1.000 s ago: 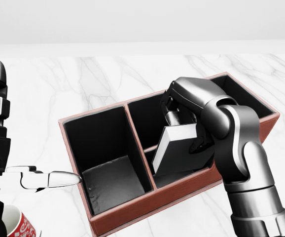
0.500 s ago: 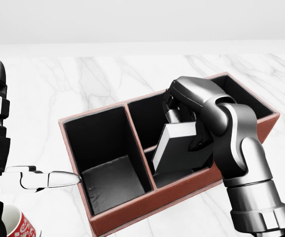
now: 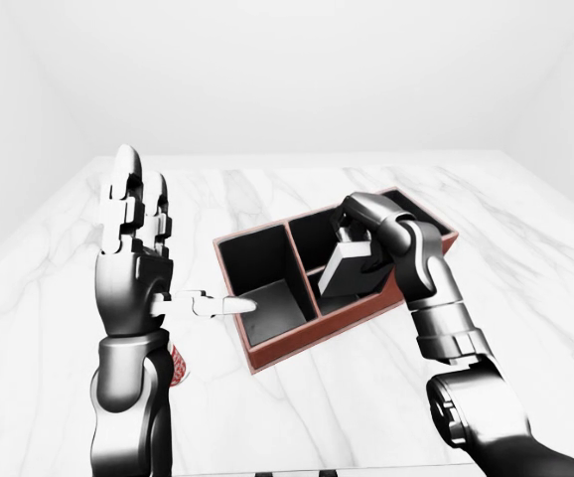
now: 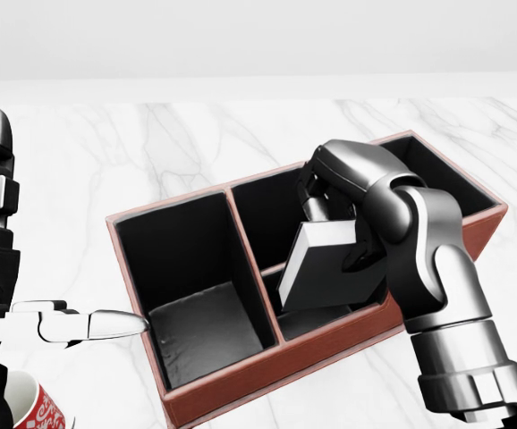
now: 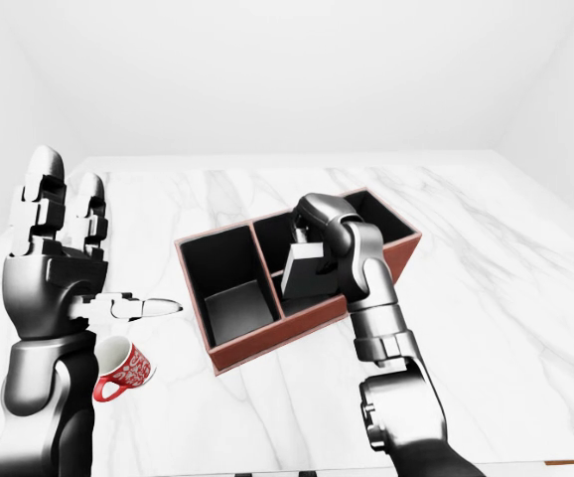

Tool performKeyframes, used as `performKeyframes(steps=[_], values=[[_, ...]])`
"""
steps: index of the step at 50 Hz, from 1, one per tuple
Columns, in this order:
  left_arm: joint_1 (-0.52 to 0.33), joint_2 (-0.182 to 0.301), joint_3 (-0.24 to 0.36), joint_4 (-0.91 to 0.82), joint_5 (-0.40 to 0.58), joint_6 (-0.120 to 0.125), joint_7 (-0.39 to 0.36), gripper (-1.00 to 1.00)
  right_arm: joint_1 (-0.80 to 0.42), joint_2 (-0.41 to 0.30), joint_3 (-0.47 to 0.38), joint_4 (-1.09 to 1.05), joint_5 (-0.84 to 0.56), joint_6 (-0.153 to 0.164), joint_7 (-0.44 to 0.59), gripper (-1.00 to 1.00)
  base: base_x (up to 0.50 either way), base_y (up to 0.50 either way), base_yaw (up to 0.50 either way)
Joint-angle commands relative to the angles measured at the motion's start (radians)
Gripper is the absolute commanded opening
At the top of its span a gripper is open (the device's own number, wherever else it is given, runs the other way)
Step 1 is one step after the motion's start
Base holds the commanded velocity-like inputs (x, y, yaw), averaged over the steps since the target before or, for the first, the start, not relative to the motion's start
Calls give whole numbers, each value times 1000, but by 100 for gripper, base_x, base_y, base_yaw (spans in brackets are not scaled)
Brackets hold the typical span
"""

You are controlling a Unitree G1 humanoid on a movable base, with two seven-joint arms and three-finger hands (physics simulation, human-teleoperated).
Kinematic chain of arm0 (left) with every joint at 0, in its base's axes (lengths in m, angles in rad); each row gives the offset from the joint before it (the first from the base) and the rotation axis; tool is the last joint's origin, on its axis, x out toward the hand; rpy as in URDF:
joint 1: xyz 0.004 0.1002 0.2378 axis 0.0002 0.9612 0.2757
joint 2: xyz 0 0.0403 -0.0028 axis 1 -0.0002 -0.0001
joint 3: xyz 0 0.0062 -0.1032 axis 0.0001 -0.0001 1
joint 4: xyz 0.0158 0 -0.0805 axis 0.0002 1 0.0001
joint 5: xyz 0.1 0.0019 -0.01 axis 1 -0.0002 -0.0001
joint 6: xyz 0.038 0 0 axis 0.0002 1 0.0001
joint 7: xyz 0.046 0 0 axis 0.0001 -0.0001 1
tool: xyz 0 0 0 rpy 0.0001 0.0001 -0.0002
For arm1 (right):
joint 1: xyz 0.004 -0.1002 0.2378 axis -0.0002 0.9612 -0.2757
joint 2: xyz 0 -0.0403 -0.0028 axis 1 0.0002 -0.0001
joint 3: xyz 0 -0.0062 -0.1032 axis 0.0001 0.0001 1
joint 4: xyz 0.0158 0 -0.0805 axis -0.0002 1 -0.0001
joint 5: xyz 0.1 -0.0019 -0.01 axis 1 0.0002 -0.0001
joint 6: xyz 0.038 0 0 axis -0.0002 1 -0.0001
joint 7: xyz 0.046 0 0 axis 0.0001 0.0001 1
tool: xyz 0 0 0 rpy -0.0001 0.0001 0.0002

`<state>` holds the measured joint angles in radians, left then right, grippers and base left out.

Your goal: Pick up the book and place it in the back compartment of the caddy.

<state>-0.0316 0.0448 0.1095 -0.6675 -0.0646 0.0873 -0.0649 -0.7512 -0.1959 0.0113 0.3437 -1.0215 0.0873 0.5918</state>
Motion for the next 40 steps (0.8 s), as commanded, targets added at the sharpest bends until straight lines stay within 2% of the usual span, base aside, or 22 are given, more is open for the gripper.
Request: performKeyframes(steps=[1, 24, 40], values=[[2, -1, -1, -3, 0, 0, 0, 100, -14, -1, -6, 29, 0, 0, -31, -100, 0, 0, 0], [3, 0, -2, 0, 0, 0, -2, 100, -41, -3, -7, 64, 7, 0, -51, -100, 0, 0, 0], [2, -1, -3, 6, 3, 0, -3, 100, -55, -3, -7, 115, 26, 0, -111, -100, 0, 0, 0]])
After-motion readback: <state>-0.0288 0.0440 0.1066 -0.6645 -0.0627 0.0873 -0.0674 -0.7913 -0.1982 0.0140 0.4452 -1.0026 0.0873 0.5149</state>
